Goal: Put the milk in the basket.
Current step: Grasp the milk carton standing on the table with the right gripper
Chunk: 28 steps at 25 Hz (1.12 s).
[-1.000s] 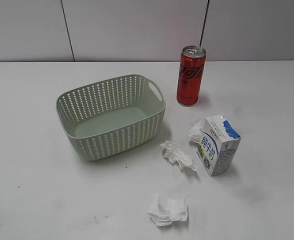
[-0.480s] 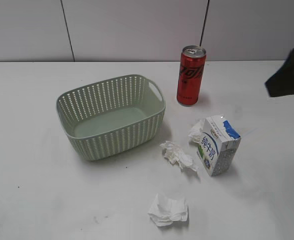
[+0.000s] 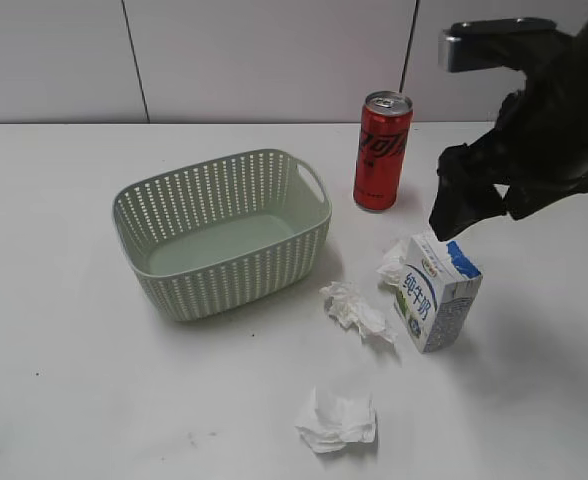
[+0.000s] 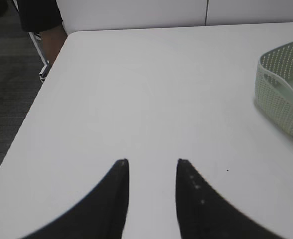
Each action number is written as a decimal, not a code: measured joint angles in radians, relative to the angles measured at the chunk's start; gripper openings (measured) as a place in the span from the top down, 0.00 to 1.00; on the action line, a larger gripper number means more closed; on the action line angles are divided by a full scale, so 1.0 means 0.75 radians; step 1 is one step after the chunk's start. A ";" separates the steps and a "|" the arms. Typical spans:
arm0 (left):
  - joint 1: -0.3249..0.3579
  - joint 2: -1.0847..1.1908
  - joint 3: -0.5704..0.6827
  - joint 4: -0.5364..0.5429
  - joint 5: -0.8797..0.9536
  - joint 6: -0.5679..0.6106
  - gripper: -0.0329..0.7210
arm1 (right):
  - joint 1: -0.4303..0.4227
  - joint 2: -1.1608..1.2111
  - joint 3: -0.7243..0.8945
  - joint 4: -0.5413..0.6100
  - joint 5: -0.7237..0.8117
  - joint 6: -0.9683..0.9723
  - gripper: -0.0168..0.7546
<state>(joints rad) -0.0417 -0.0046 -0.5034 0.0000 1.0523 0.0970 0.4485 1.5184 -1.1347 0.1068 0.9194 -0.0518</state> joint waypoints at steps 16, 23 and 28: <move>0.000 0.000 0.000 0.000 0.000 0.000 0.64 | 0.000 0.376 -0.058 -0.001 -0.079 0.033 0.13; 0.000 0.000 0.000 0.000 0.000 0.000 0.64 | 0.000 0.467 -0.061 -0.001 -0.117 0.033 0.16; 0.000 0.000 0.000 0.000 0.000 0.000 0.64 | 0.000 0.509 -0.061 -0.001 -0.119 0.033 0.25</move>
<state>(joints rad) -0.0417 -0.0046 -0.5034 0.0000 1.0523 0.0970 0.4485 1.9005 -1.1802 0.1060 0.8300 -0.0268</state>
